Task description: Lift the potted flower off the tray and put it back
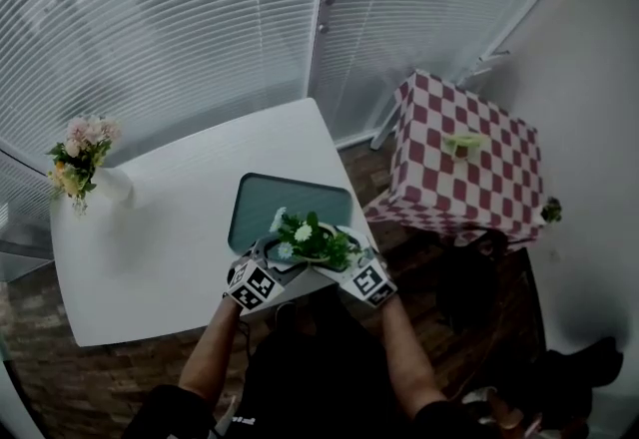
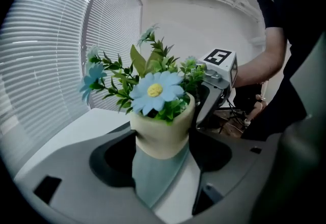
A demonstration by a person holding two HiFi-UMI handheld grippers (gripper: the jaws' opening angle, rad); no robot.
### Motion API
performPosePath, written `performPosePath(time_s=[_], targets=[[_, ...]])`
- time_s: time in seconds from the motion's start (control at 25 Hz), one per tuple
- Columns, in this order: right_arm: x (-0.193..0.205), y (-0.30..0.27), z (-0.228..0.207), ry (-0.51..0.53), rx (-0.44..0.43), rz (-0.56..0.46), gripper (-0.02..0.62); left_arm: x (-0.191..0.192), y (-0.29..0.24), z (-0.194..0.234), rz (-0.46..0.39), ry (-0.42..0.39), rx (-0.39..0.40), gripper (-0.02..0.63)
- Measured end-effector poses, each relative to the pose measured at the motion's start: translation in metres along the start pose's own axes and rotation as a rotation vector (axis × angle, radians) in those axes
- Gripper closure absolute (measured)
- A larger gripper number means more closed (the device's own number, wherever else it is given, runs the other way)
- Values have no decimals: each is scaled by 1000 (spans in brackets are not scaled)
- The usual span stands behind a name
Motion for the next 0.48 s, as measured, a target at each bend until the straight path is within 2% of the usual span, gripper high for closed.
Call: performPosePath(time_s=[0.48], targets=[[38, -31, -23, -12, -34, 91, 193, 24, -43, 25, 85, 35, -11, 304]])
Point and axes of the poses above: the fingertips, and each gripper's own axes: y backward along the fingers, z to its left, x out of its underside, the point moved 9 cm from there along y, backward along the fingers, and after that the axes turned 10 degrees about x, right-handed, at the moved point
